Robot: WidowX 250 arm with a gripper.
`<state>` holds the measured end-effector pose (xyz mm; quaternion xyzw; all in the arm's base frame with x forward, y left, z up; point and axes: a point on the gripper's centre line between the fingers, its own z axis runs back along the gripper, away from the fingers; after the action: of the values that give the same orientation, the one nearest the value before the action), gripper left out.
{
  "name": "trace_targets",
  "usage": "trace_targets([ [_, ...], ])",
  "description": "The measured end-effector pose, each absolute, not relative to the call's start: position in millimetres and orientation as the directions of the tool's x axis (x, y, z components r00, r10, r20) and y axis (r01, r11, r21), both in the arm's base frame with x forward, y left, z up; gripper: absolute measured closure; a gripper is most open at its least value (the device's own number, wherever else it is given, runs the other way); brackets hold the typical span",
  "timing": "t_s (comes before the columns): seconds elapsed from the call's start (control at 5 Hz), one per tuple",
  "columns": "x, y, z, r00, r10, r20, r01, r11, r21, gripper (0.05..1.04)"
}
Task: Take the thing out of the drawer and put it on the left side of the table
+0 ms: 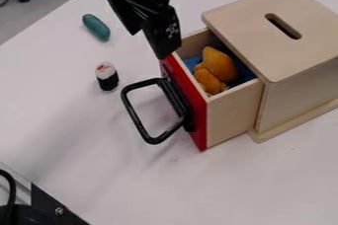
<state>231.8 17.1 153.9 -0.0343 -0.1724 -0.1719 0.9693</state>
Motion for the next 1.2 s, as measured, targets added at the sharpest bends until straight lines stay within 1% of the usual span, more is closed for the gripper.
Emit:
trace_targets([
  [0.2, 229, 16, 147, 0.889, -0.323, 0.326, 0.348, 0.937, -0.02, 0.083],
  [0.4, 235, 14, 138, 0.891, -0.327, 0.314, 0.354, 0.935, -0.032, 0.083],
  [0.6, 246, 8, 131, 0.876, -0.341, 0.342, 0.379, 0.924, -0.048, 0.083],
  [0.8, 261, -6, 124, 0.843, -0.358, 0.402, 0.401, 0.916, -0.025, 0.083],
  [1.0, 273, -17, 112, 0.842, -0.344, 0.416, 0.392, 0.92, -0.032, 0.083],
  [1.2, 283, -23, 103, 0.855, -0.302, 0.422, 0.343, 0.939, -0.022, 0.083],
])
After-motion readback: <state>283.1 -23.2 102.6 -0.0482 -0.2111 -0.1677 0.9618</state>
